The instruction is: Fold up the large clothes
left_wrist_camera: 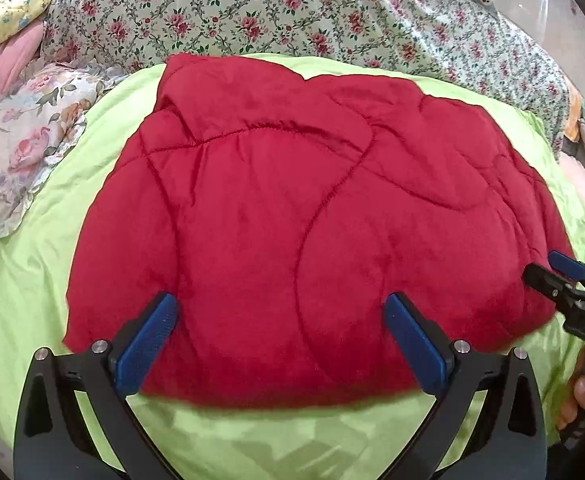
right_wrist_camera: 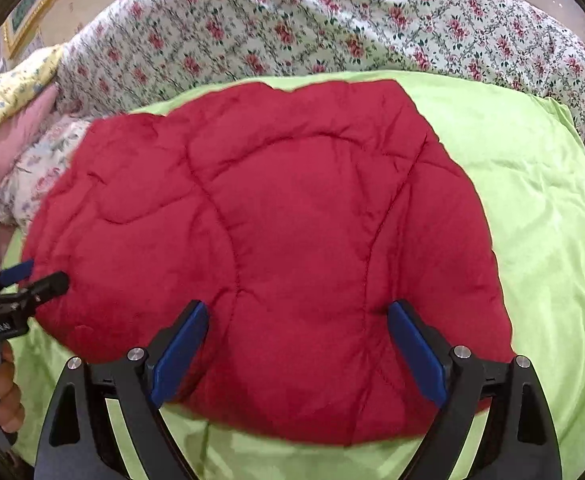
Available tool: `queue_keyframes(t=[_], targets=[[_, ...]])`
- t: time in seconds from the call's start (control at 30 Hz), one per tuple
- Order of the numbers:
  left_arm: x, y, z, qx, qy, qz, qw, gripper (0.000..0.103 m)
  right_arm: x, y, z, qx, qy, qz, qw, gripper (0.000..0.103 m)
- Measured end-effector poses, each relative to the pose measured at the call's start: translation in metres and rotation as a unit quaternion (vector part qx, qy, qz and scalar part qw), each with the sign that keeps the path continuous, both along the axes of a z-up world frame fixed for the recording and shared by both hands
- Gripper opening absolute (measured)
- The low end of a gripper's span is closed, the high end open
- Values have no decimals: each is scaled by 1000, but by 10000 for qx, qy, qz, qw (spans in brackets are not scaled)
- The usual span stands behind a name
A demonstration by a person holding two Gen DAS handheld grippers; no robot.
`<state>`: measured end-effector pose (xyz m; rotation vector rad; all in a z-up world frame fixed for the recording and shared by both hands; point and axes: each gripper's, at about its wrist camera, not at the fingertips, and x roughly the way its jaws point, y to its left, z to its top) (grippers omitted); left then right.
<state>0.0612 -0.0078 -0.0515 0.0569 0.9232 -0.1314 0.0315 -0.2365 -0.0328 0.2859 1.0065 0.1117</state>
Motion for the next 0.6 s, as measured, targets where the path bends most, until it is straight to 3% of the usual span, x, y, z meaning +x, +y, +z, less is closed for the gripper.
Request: queue_keyframes(t=[0.27,0.6], targets=[[-49,10,7,106,-18,142,9998,103,-51,8,38,278,-275,248,9989,94],[-91,15,19,257,43,137,9996,103,-98,28,43,250,-30,604,9979,97]])
